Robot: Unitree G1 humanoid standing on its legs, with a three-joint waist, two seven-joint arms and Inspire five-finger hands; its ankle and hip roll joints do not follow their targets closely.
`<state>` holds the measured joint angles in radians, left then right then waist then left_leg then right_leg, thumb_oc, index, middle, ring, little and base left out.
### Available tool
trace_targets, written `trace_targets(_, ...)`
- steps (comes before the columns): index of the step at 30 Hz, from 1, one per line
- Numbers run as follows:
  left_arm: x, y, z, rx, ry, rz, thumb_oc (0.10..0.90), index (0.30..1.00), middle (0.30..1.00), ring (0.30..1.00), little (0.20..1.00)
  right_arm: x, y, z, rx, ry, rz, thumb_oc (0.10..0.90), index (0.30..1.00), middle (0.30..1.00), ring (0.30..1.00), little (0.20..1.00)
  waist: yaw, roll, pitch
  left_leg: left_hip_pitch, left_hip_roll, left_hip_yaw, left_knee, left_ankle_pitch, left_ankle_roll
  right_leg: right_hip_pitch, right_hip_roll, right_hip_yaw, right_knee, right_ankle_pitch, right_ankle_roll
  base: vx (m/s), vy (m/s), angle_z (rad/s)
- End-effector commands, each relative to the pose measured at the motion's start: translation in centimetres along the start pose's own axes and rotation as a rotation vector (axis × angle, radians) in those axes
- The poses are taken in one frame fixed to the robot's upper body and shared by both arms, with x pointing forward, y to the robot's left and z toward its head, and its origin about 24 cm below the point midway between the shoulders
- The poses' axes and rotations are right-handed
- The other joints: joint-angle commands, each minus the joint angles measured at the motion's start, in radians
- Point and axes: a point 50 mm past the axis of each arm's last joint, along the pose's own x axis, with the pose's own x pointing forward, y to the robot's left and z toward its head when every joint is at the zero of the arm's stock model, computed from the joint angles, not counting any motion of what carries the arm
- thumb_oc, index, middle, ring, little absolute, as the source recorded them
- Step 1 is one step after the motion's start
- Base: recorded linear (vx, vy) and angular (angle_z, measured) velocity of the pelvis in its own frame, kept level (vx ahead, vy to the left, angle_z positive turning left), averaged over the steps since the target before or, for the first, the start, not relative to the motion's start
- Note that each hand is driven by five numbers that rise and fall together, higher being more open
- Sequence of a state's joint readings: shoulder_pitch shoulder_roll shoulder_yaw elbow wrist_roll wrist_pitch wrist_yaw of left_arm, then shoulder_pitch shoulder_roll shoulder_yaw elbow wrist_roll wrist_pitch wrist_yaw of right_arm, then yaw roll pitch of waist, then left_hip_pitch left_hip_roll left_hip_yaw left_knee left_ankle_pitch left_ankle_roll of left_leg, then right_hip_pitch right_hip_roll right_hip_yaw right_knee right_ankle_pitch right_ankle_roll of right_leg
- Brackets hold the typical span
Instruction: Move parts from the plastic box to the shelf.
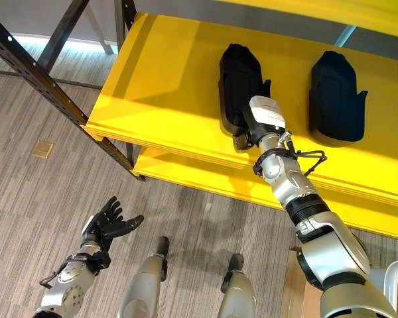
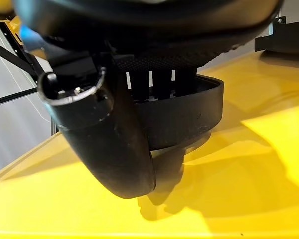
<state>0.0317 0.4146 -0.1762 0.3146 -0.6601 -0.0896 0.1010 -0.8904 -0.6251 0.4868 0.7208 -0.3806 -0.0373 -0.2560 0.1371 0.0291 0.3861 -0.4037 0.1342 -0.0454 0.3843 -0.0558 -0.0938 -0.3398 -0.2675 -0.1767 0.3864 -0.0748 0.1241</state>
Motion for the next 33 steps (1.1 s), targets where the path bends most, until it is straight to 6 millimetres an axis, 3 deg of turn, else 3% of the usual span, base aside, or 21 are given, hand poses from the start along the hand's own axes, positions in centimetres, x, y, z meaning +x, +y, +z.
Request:
trace_targets(1, -0.3, 0.3, 2.6, 0.046, -0.148, -0.021, 0.9, 1.0, 1.0, 1.0, 1.0, -1.6, 0.8, -3.6, -0.028, 0.138, 0.041, 0.4, 0.3, 0.3, 0.3, 0.3, -0.03, -0.012, -0.012, -0.04, 0.073, -0.03, 0.012, -0.009, -0.026, 0.094, -0.064, 0.022, -0.039, 0.002, 0.036, 0.0, 0.0, 0.0)
trace_targets(15, -0.3, 0.3, 2.3, 0.047, -0.137, -0.015, 0.9, 1.0, 1.0, 1.0, 1.0, -4.0, 4.0, -4.8, 0.01, 0.185, 0.123, 0.4, 0.3, 0.3, 0.3, 0.3, -0.046, -0.017, -0.015, -0.038, 0.078, -0.026, 0.021, -0.016, -0.024, 0.089, -0.061, 0.031, -0.035, 0.0, 0.037, 0.0, 0.0, 0.0)
trace_targets(23, -0.4, 0.4, 2.2, 0.051, -0.137, -0.011, 0.9, 1.0, 1.0, 1.0, 1.0, -4.3, 4.3, -5.0, 0.015, 0.192, 0.134, 0.4, 0.3, 0.3, 0.3, 0.3, -0.048, -0.017, -0.019, -0.033, 0.081, -0.023, 0.016, -0.016, -0.025, 0.093, -0.06, 0.032, -0.044, 0.002, 0.04, 0.0, 0.0, 0.0)
trace_targets(25, -0.4, 0.5, 2.2, 0.053, -0.136, -0.005, 0.9, 1.0, 1.0, 1.0, 1.0, -3.9, 3.9, -4.7, 0.014, 0.181, 0.12, 0.4, 0.3, 0.3, 0.3, 0.3, -0.046, -0.017, -0.019, -0.034, 0.08, -0.023, 0.016, -0.016, -0.024, 0.094, -0.06, 0.033, -0.045, 0.004, 0.04, 0.0, 0.0, 0.0)
trace_targets(27, -0.5, 0.8, 2.3, 0.052, -0.136, -0.004, 0.9, 1.0, 1.0, 1.0, 1.0, -1.9, 1.4, -3.4, -0.006, 0.13, 0.048, 0.4, 0.3, 0.3, 0.3, 0.3, -0.036, -0.019, -0.025, -0.038, 0.08, -0.024, 0.016, -0.014, -0.024, 0.096, -0.061, 0.028, -0.049, 0.006, 0.039, 0.0, 0.0, 0.0)
trace_targets(29, -0.5, 0.8, 2.4, 0.051, -0.138, -0.004, 0.9, 1.0, 1.0, 1.0, 1.0, -1.5, 0.8, -3.1, -0.012, 0.123, 0.03, 0.4, 0.3, 0.3, 0.3, 0.3, -0.034, -0.02, -0.025, -0.039, 0.079, -0.024, 0.015, -0.014, -0.024, 0.096, -0.061, 0.027, -0.05, 0.007, 0.04, 0.0, 0.0, 0.0)
trace_targets(33, -0.5, 1.0, 2.5, 0.054, -0.141, -0.007, 0.9, 1.0, 1.0, 1.0, 1.0, 0.5, -2.2, -1.9, -0.033, 0.091, -0.053, 0.4, 0.3, 0.3, 0.3, 0.3, -0.021, -0.022, -0.029, -0.042, 0.078, -0.027, 0.013, -0.011, -0.024, 0.097, -0.06, 0.025, -0.05, 0.008, 0.039, 0.0, 0.0, 0.0)
